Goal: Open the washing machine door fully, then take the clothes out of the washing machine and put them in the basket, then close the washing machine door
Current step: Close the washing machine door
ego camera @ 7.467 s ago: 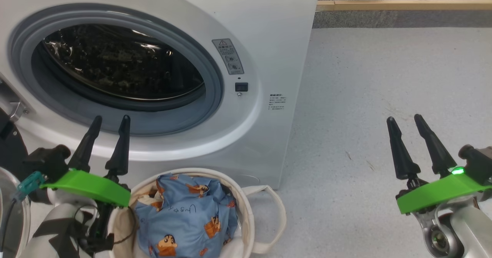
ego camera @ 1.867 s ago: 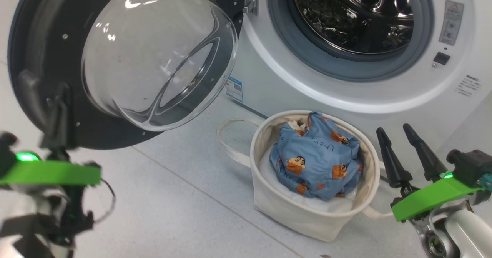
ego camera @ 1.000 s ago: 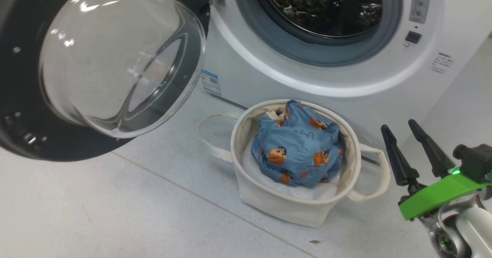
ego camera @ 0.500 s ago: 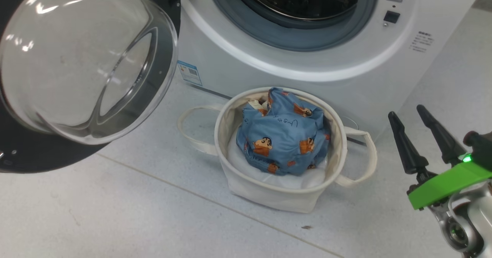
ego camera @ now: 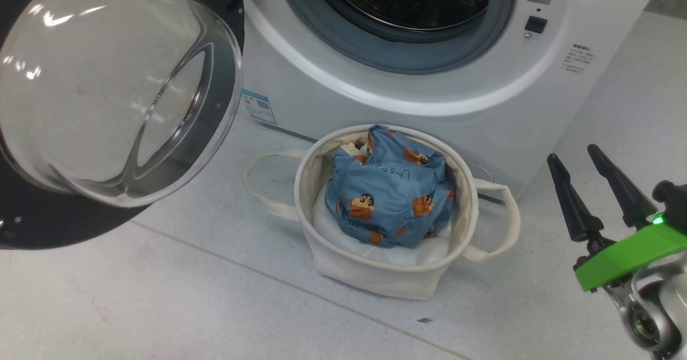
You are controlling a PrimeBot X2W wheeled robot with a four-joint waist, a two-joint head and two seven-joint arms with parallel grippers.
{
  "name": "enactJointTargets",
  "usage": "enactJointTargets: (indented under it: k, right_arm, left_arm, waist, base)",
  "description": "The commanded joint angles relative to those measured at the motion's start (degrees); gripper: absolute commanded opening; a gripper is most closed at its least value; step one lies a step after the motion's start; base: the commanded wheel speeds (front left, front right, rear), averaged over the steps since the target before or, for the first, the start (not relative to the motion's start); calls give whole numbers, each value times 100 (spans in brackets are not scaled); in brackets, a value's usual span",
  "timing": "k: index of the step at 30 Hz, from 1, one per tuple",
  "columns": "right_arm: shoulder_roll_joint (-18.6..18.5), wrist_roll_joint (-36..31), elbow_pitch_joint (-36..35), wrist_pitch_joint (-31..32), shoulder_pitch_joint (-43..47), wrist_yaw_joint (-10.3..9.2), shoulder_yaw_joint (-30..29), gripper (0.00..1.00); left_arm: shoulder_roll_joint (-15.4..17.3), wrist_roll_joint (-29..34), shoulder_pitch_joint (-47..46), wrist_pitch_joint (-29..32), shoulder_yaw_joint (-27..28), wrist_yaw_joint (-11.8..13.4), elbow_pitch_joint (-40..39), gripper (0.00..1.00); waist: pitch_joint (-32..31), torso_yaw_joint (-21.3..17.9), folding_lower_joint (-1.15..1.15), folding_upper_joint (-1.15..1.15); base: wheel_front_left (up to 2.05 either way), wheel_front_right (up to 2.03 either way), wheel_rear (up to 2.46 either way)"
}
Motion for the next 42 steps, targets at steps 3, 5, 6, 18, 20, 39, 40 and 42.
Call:
enactJointTargets:
  k: [3,5,6,18,20,39,40,42]
  right_arm:
    - [-125,-17,-130,14,34,43,1,100]
    - [-89,-11,-112,2,43,43,42,100]
    - [-64,-8,-106,-9,41,43,73,100]
    - [108,38,153,-145,170,43,144,100]
    - [146,48,189,-178,190,43,158,100]
    - [385,140,446,-404,186,43,261,100]
    - [395,144,458,-416,179,43,267,100]
    - [409,151,480,-438,164,43,275,100]
  left_arm:
    - [318,-161,-29,533,-86,-105,-183,0]
    - [235,-206,-15,855,-213,-116,-213,0]
    - [194,-234,2,1021,-270,-117,-241,0]
    - [-258,-591,420,2236,-594,-50,-1117,0]
    - [-342,-694,522,2495,-641,39,-1387,0]
    - [-1082,-839,1436,3624,-1513,937,-4002,0]
    - [-1103,-835,1465,3665,-1565,953,-4071,0]
    - [-1128,-809,1513,3724,-1658,984,-4193,0]
  waist:
    - [-61,98,0,0]
    - [-113,149,0,0]
    - [-142,169,0,0]
    - [-412,395,0,0]
    - [-463,419,0,0]
    - [-565,312,0,0]
    - [-569,276,0,0]
    - [-571,195,0,0]
  base:
    - [0,0,0]
    - [0,0,0]
    - [0,0,0]
    - [0,0,0]
    - [0,0,0]
    - [0,0,0]
    - [0,0,0]
    - [0,0,0]
